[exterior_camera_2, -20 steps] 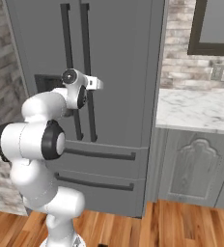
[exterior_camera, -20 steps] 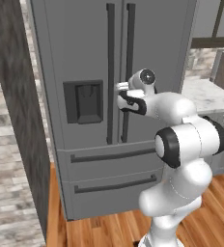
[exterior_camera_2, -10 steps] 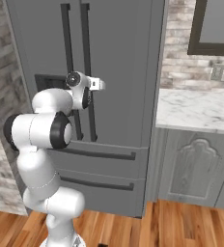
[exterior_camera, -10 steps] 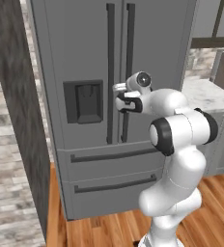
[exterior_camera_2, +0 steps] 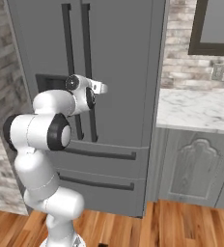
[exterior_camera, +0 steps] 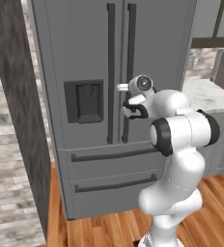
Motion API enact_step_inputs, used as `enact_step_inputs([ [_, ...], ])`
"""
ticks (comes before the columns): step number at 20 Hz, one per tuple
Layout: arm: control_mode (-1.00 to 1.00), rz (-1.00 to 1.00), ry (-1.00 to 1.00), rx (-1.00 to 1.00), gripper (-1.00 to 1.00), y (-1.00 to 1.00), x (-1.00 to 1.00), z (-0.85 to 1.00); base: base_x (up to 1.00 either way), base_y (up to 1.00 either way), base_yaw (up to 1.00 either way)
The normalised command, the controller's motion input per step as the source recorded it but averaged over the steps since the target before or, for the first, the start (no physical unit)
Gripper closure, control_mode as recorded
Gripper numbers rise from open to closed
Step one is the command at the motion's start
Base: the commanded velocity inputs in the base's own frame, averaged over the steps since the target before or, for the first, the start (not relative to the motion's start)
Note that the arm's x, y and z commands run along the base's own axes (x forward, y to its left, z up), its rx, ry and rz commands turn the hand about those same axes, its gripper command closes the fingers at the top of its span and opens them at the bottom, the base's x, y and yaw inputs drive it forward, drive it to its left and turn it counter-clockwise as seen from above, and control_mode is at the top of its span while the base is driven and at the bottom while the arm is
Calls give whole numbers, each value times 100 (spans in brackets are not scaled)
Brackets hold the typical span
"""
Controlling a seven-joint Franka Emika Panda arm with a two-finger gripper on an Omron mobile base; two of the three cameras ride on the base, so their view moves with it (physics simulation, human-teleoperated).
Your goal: Take the cakes from the fridge and place them on the empty tray on the dining counter.
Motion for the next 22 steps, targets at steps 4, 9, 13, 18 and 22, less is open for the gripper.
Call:
enact_step_inputs([
  [4,-100,-21,-1,25,100,-100,-61,-31,0,0,0],
  [9,-100,-15,0,32,100,-100,-64,-4,0,0,0],
  [13,-100,-7,1,36,100,-100,-74,0,0,0,0],
  [18,-100,-3,10,37,100,-100,-89,0,0,0,0],
  [22,-100,-2,15,36,100,-100,-96,0,0,0,0],
])
